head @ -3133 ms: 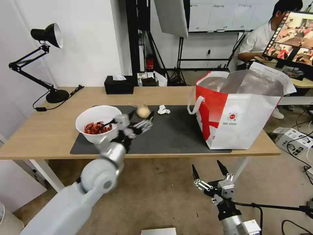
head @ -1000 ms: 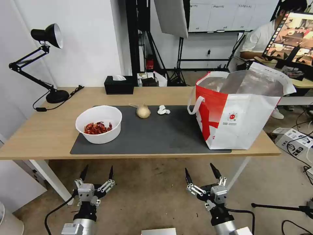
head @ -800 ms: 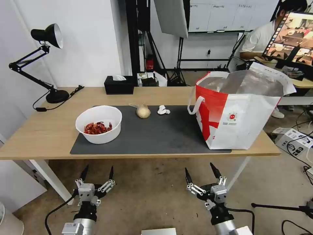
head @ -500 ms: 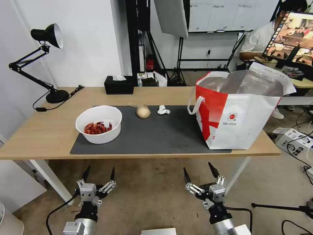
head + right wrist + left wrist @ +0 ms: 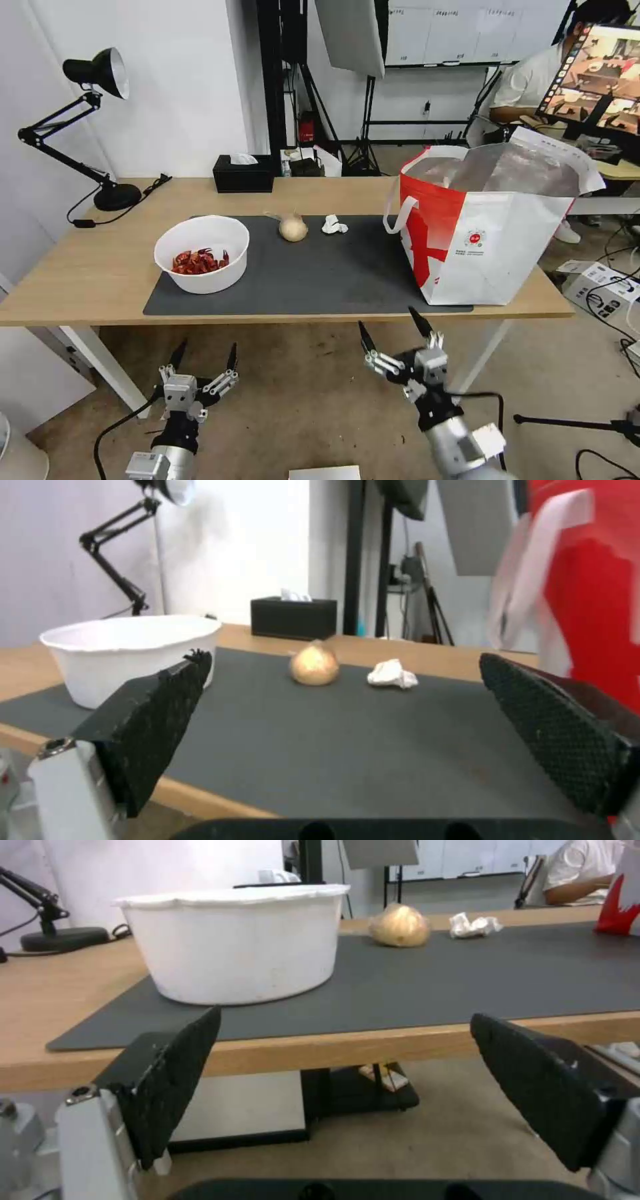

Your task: Pick up the trash from the table and place it into the takeout bag.

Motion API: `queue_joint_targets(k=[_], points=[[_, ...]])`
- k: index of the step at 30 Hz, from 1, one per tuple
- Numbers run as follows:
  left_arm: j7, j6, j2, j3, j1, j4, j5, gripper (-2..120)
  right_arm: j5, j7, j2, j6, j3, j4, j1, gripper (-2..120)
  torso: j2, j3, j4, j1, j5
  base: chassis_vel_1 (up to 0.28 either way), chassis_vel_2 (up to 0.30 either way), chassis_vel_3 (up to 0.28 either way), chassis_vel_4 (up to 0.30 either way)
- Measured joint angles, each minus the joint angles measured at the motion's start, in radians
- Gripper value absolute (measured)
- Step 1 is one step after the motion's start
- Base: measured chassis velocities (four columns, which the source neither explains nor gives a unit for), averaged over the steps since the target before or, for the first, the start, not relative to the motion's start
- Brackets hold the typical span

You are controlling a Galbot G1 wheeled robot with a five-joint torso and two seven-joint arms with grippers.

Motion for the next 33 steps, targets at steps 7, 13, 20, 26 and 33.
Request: queue_joint_targets(k=[7, 13, 20, 26, 33], points=[[0.007, 0.001, -0.003, -0.009, 0.002, 0.006, -0.002, 100, 0.043, 0.052, -0.031, -0.091, -0.126, -0.116, 0.233, 100, 0.000, 0.000, 0.0000, 0.000, 0.0001, 0.000, 0.000, 0.000, 0.000], [0.007, 0.018, 0.006, -0.031, -0.001, 0.003, -0.027, 100, 0.105, 0.191, -0.005, -0.209, -0.268, -0.215, 0.448, 100, 0.000, 0.000, 0.0001, 0.000, 0.0000, 0.000, 0.000, 0.000, 0.000], [0.005, 0.020, 0.003, -0.042, -0.003, 0.009, -0.037, 100, 0.216, 0.377, 0.029, -0.317, -0.372, -0.301, 0.633, 100, 0.000, 0.000, 0.0001, 0.000, -0.0001, 0.000, 0.000, 0.000, 0.000], [0.004, 0.021, 0.003, -0.050, -0.004, 0.014, -0.044, 100, 0.305, 0.453, 0.051, -0.352, -0.427, -0.365, 0.733, 100, 0.000, 0.000, 0.0000, 0.000, 0.0000, 0.000, 0.000, 0.000, 0.000], [0.003, 0.023, -0.010, -0.054, -0.005, 0.016, -0.046, 100, 0.424, 0.624, 0.142, -0.409, -0.494, -0.504, 0.899, 100, 0.000, 0.000, 0.0000, 0.000, 0.0000, 0.000, 0.000, 0.000, 0.000]])
